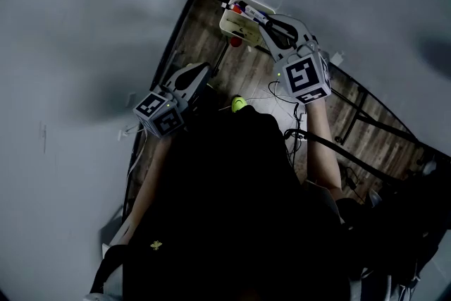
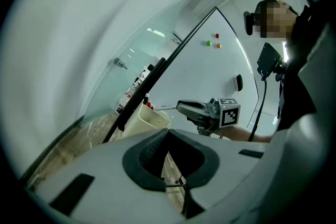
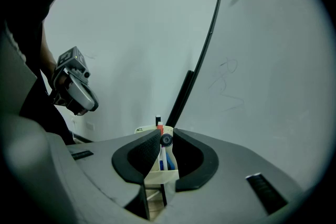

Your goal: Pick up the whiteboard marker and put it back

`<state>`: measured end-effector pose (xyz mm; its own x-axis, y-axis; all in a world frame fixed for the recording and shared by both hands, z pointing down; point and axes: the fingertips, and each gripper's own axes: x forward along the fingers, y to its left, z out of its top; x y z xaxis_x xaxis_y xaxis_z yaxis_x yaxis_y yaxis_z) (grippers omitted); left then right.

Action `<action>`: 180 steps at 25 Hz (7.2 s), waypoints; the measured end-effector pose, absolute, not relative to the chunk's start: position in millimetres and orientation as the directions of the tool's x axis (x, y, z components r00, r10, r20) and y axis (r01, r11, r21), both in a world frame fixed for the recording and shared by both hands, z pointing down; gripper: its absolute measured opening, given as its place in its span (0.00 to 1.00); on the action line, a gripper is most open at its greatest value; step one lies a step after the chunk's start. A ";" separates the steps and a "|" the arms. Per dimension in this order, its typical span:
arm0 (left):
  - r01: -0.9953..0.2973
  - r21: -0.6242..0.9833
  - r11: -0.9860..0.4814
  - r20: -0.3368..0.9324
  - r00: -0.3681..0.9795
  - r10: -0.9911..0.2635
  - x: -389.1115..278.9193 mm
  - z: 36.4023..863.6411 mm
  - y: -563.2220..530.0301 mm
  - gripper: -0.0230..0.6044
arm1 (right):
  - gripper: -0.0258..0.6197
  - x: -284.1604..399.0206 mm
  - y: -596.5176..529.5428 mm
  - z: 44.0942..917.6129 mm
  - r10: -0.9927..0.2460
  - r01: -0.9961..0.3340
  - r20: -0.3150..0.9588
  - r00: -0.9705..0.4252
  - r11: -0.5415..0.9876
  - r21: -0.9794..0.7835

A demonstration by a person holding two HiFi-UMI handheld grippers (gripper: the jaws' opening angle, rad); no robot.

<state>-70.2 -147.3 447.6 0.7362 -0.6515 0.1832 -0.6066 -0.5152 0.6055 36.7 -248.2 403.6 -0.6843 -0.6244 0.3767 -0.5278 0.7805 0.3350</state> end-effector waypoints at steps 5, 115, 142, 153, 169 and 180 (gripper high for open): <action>-0.608 0.608 -0.511 0.189 0.736 -0.650 -68.4 447.8 -146.2 0.07 | 0.17 37.4 -253.8 408.9 -0.622 -0.535 0.372 -0.689 0.783 0.317; -0.527 0.568 -0.632 0.135 0.817 -0.561 -102.1 430.0 -6.2 0.07 | 0.21 14.0 -71.8 409.4 -0.655 -0.643 0.417 -0.630 0.741 0.192; -0.376 0.579 -0.723 0.038 0.899 -0.437 -174.1 414.7 157.6 0.07 | 0.07 -93.7 144.4 404.7 -0.662 -0.692 0.449 -0.601 0.711 0.122; -0.376 0.599 -0.708 0.054 0.900 -0.432 -165.4 416.6 180.9 0.07 | 0.07 -97.1 172.4 403.0 -0.644 -0.700 0.400 -0.653 0.714 0.008; -0.370 0.543 -0.754 0.058 0.912 -0.406 -151.8 406.8 184.0 0.07 | 0.07 -101.2 187.8 394.4 -0.648 -0.692 0.352 -0.675 0.721 -0.001; -0.373 0.486 -0.791 0.078 0.919 -0.386 -142.4 402.0 180.8 0.07 | 0.07 -99.0 182.5 387.4 -0.655 -0.693 0.346 -0.672 0.721 0.016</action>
